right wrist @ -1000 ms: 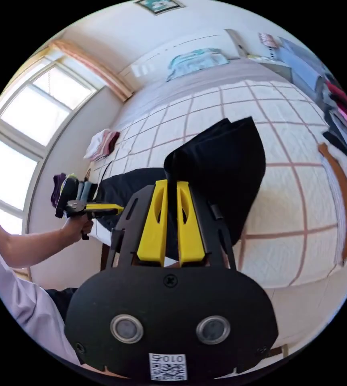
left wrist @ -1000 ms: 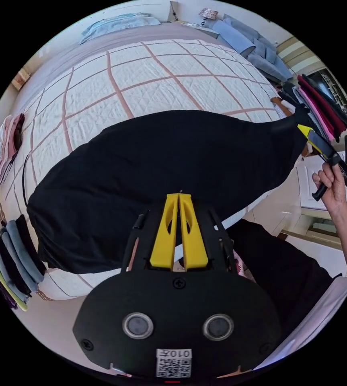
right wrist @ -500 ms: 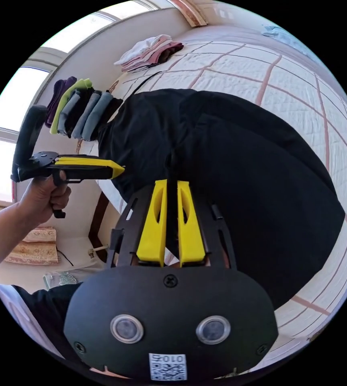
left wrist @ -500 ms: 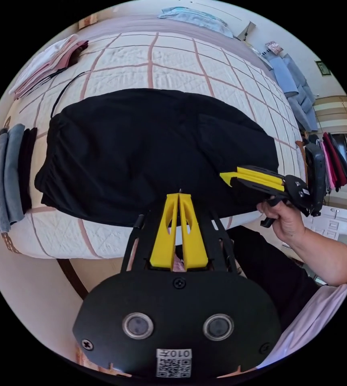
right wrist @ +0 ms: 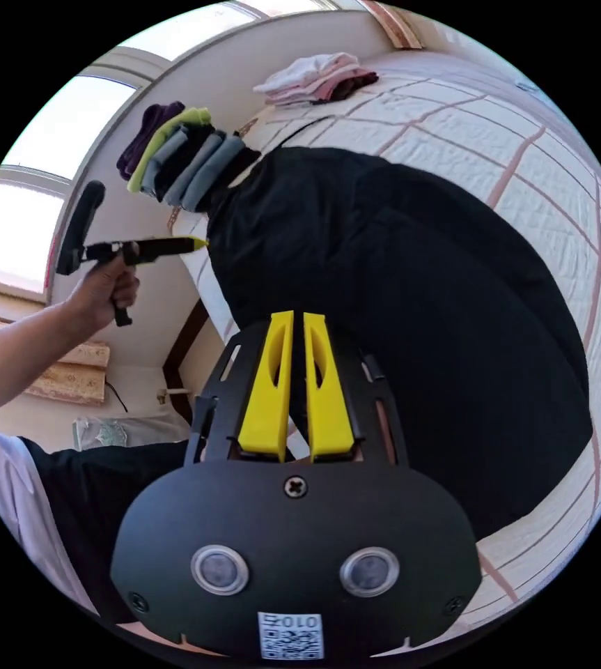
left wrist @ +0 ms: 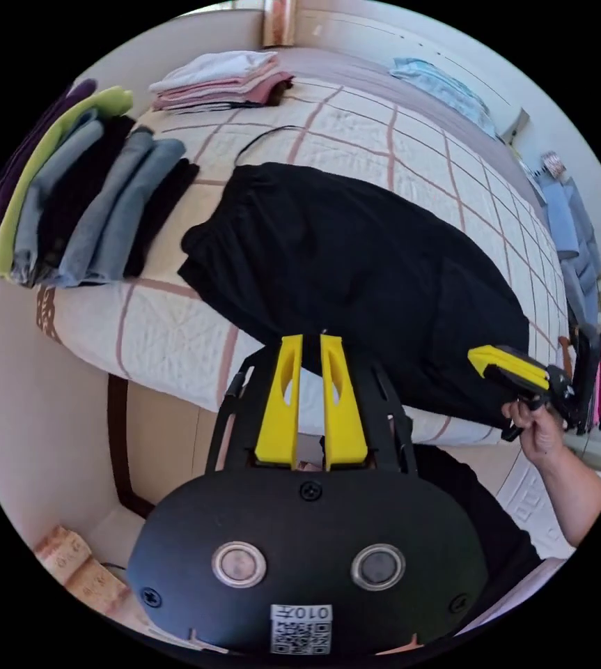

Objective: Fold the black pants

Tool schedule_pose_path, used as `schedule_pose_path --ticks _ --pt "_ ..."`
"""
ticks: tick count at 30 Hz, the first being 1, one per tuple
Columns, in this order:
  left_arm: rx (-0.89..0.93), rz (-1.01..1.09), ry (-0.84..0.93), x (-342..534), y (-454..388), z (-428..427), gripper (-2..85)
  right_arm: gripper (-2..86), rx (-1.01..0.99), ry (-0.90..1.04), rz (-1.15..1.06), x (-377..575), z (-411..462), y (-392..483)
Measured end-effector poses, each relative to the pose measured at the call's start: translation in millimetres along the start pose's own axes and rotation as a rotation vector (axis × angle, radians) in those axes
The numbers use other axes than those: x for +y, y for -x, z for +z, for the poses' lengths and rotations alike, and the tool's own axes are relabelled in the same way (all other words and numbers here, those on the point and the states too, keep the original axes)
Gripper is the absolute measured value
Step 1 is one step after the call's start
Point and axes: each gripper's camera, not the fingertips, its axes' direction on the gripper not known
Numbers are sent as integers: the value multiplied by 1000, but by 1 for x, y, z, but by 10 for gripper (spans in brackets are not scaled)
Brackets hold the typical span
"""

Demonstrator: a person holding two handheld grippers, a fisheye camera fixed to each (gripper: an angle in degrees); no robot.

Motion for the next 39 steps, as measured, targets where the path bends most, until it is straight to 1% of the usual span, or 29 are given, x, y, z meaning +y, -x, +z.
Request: schedule_pose_path --ticks 1,4,8,10,12,14,16,20,24,27,29,30,32,33,35,37,39 --pt "-2 -83 -18 0 20 1 66 38 7 56 -12 -3 9 -1" --pt "8 -259 -82 -1 64 4 101 30 -55 63 7 -14 0 -10" --pt "110 -431 -171 -7 110 14 127 26 14 -72 16 -9 -55 0" --pt "140 -451 -197 -13 119 18 129 25 25 -92 24 -4 -72 0" --pt "143 -453 -183 -20 123 24 129 25 34 -104 39 1 -88 -3" --pt "208 -444 -160 -26 124 34 123 24 38 -99 49 2 -95 -7" --pt "214 -440 -127 -28 121 40 116 24 45 -87 52 2 -99 -10" --pt "241 -469 -183 -21 116 29 91 24 48 -81 83 -2 -107 -19" --pt "240 -383 -282 -25 88 -7 74 24 42 -124 95 5 -129 -27" --pt "152 -139 -359 -38 22 -61 66 23 39 -147 122 20 -150 -38" --pt "-8 240 -379 -40 -81 -112 61 23 37 -164 142 33 -165 -47" --pt "-46 345 -384 -35 -111 -123 61 22 40 -176 157 43 -176 -53" --pt "-141 726 -421 3 -227 -150 61 22 47 -193 183 60 -191 -65" --pt "-142 797 -425 14 -253 -151 61 22 47 -204 204 72 -200 -73" --pt "-108 1022 -426 61 -338 -138 64 23 44 -216 244 92 -210 -87" --pt "-111 1120 -401 85 -387 -108 69 24 34 -223 297 113 -215 -103" --pt "-133 1150 -252 92 -426 -54 77 26 1 -173 382 139 -211 -125"
